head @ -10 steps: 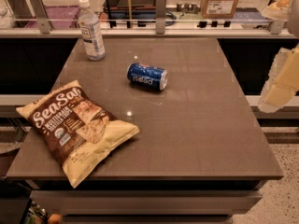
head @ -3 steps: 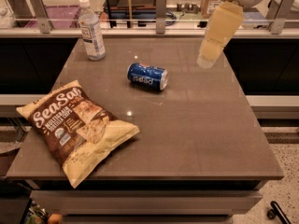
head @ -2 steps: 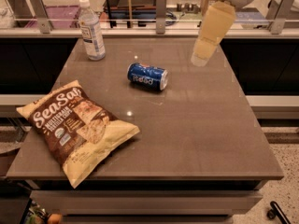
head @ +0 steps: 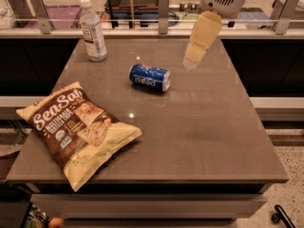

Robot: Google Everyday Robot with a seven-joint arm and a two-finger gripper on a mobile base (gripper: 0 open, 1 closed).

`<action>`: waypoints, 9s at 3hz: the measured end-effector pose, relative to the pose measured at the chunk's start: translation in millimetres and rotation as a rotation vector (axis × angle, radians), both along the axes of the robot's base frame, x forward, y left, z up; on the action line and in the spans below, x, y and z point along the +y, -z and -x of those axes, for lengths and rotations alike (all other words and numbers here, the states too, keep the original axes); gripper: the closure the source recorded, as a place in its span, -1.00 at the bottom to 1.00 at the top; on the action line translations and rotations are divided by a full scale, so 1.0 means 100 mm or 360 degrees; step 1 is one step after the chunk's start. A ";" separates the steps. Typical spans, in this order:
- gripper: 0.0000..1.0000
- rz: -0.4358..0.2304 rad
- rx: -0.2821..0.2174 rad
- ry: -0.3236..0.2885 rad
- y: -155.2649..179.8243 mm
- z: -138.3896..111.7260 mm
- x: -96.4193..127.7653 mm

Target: Place pepsi can upright

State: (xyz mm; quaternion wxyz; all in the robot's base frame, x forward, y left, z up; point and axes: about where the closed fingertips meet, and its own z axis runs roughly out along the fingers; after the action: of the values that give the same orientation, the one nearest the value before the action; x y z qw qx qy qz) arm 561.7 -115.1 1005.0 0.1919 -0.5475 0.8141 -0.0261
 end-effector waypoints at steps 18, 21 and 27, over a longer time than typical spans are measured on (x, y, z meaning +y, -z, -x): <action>0.73 0.0081 0.0428 -0.0094 1.72 -1.02 1.36; 1.00 0.0045 0.0367 -0.0078 1.54 -1.02 1.34; 1.00 -0.0573 -0.0148 -0.0138 0.45 -1.07 1.25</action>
Offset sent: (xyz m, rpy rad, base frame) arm 0.0467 0.0280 -0.0367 0.0304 0.0746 0.0670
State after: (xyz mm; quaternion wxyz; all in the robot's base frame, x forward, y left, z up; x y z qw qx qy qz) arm 669.0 9.7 959.9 0.3252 -0.5371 0.7715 0.1031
